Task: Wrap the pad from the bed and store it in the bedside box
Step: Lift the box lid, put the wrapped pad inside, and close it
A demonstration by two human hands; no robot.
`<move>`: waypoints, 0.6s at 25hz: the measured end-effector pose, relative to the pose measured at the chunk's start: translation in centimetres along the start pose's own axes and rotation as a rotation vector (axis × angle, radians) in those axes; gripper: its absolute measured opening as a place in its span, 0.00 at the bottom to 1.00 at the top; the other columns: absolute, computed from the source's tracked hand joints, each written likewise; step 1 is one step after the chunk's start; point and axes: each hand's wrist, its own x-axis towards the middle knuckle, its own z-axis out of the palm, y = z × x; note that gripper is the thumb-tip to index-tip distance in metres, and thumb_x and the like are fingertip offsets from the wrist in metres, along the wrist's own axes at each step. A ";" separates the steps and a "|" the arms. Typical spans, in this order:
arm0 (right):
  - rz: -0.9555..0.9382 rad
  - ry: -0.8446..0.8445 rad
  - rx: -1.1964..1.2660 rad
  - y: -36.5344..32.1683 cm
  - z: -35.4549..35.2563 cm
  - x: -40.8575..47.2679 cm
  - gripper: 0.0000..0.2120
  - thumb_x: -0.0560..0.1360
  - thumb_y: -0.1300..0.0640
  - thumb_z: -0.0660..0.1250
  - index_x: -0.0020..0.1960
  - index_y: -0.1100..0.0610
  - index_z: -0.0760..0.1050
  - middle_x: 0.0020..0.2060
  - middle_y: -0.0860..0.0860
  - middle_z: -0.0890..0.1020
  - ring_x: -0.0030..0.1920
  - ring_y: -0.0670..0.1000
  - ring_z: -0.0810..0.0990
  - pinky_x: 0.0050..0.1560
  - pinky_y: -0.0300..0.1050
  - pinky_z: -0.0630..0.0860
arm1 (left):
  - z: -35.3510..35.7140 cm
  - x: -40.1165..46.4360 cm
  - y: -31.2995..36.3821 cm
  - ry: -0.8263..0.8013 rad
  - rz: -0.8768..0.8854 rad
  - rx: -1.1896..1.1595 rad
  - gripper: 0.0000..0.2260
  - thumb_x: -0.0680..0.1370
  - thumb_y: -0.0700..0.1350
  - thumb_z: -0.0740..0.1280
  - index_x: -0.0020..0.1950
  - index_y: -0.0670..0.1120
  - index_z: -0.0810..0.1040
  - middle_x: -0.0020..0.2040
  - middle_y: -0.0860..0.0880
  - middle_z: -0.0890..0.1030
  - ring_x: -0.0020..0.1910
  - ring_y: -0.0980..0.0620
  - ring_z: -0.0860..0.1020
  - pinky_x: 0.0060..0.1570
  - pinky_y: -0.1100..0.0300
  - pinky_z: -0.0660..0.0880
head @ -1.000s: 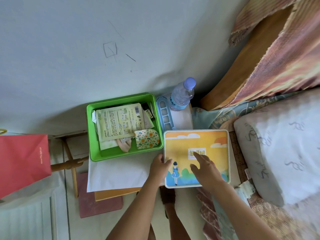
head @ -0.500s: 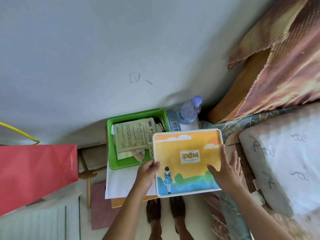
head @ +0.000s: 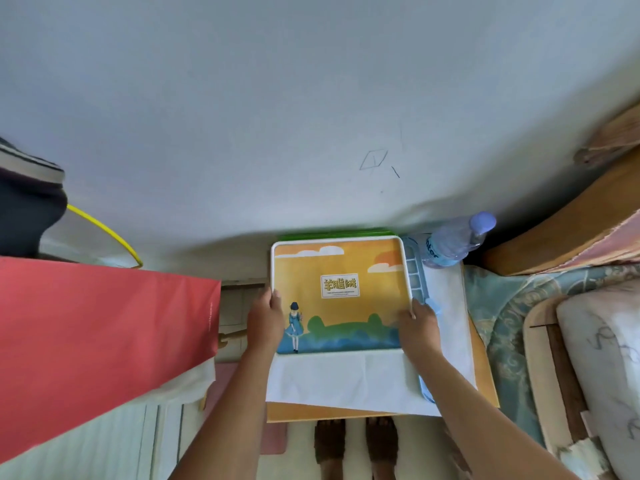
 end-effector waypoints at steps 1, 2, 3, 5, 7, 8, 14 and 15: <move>0.013 0.013 0.006 -0.4 0.3 0.8 0.12 0.78 0.64 0.52 0.56 0.64 0.71 0.67 0.65 0.68 0.64 0.64 0.70 0.56 0.53 0.70 | 0.5 0.7 -0.1 -0.002 -0.008 0.034 0.17 0.82 0.46 0.53 0.59 0.37 0.75 0.55 0.36 0.79 0.53 0.39 0.77 0.48 0.53 0.71; 0.028 0.023 0.003 -0.6 0.5 1.6 0.14 0.78 0.64 0.52 0.59 0.64 0.71 0.69 0.64 0.66 0.66 0.64 0.69 0.59 0.53 0.69 | 0.9 1.4 -0.2 -0.006 -0.014 0.072 0.17 0.82 0.47 0.52 0.62 0.38 0.74 0.57 0.36 0.79 0.55 0.38 0.77 0.52 0.51 0.73; 0.038 0.039 -0.004 -0.6 0.6 2.3 0.16 0.78 0.64 0.51 0.63 0.64 0.70 0.69 0.63 0.66 0.66 0.64 0.68 0.61 0.54 0.68 | 1.3 1.9 -0.3 -0.011 -0.017 0.120 0.18 0.83 0.48 0.51 0.65 0.40 0.73 0.58 0.37 0.79 0.56 0.38 0.76 0.54 0.49 0.74; 0.019 0.070 -0.028 -0.3 0.8 3.2 0.18 0.79 0.63 0.51 0.66 0.63 0.69 0.68 0.64 0.68 0.65 0.64 0.70 0.63 0.55 0.68 | 2.0 2.6 -0.4 -0.018 -0.010 0.252 0.20 0.83 0.50 0.50 0.70 0.43 0.68 0.58 0.37 0.79 0.57 0.38 0.76 0.56 0.46 0.74; -0.042 0.085 -0.061 -0.1 0.9 3.6 0.18 0.79 0.62 0.53 0.67 0.62 0.69 0.65 0.64 0.71 0.63 0.64 0.71 0.62 0.55 0.69 | 2.5 2.9 -0.3 0.009 -0.001 0.336 0.21 0.82 0.51 0.50 0.73 0.46 0.63 0.58 0.37 0.77 0.57 0.38 0.75 0.56 0.45 0.73; -0.060 0.087 -0.066 0.0 0.9 3.8 0.18 0.80 0.62 0.53 0.68 0.60 0.69 0.63 0.64 0.73 0.61 0.64 0.72 0.61 0.55 0.70 | 2.6 2.9 -0.3 0.027 -0.008 0.335 0.21 0.82 0.51 0.51 0.75 0.47 0.61 0.59 0.37 0.77 0.58 0.37 0.75 0.55 0.45 0.72; 0.025 0.056 0.069 0.2 0.6 4.6 0.19 0.79 0.58 0.56 0.70 0.54 0.68 0.64 0.59 0.77 0.59 0.61 0.76 0.62 0.55 0.74 | 3.0 3.1 -1.4 0.110 -0.070 0.005 0.17 0.79 0.52 0.60 0.59 0.40 0.75 0.53 0.40 0.81 0.52 0.40 0.78 0.42 0.55 0.73; 0.030 0.061 0.070 0.3 0.6 4.9 0.18 0.80 0.56 0.56 0.69 0.55 0.69 0.63 0.59 0.78 0.58 0.61 0.77 0.61 0.55 0.74 | 3.1 3.2 -1.4 0.114 -0.086 -0.047 0.17 0.80 0.53 0.59 0.52 0.40 0.77 0.46 0.42 0.81 0.47 0.41 0.79 0.36 0.58 0.70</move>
